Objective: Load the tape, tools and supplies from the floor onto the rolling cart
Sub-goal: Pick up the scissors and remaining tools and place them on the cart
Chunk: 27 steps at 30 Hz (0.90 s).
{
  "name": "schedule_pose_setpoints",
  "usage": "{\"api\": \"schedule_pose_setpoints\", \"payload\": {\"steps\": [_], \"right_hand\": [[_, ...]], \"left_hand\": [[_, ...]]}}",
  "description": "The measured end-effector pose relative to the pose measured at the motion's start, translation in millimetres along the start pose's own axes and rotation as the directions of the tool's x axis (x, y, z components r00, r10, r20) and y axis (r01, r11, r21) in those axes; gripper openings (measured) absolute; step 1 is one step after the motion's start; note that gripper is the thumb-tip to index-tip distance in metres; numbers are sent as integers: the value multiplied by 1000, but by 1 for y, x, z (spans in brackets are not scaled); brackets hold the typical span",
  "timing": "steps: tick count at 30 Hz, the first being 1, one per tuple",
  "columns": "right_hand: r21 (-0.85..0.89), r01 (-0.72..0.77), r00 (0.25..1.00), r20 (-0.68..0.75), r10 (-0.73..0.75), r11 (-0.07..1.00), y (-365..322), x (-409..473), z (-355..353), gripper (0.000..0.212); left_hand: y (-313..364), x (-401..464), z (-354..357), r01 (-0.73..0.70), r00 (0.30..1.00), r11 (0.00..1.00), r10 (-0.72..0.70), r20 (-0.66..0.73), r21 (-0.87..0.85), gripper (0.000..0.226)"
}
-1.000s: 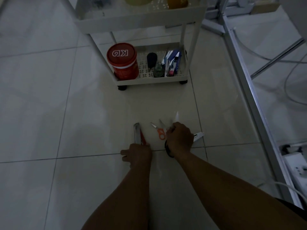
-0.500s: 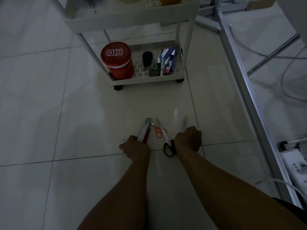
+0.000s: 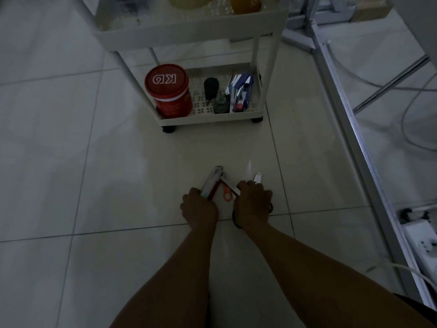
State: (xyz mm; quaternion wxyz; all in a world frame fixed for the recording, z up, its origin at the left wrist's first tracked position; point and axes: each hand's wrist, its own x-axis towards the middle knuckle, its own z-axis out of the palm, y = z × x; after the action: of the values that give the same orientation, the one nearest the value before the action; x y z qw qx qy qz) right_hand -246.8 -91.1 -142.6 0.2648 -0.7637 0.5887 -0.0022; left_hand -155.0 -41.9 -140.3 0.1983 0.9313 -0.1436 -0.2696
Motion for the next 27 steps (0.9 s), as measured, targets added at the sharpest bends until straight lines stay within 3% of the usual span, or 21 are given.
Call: {"api": "schedule_pose_setpoints", "payload": {"steps": [3, 9, 18, 21, 27], "right_hand": [[-12, -41, 998, 54, 41, 999, -6, 1, -3, 33], [-93, -29, 993, 108, 39, 995, -8, 4, 4, 24], [-115, -60, 983, 164, 79, 992, -17, 5, -5, 30], [-73, -66, 984, 158, 77, 995, -15, 9, 1, 24], [-87, 32, 996, 80, -25, 996, -8, 14, 7, 19]], "left_hand": [[7, -4, 0, -8, 998, 997, 13, 54, -79, 22], [15, -5, 3, 31, 986, 991, -8, 166, -133, 35], [8, -3, 5, 170, 983, 972, -179, 43, 164, 27], [10, -2, 4, 216, 974, 963, -224, 32, 163, 24], [-6, 7, 2, 82, 996, 997, -82, -25, 6, 23]]}}
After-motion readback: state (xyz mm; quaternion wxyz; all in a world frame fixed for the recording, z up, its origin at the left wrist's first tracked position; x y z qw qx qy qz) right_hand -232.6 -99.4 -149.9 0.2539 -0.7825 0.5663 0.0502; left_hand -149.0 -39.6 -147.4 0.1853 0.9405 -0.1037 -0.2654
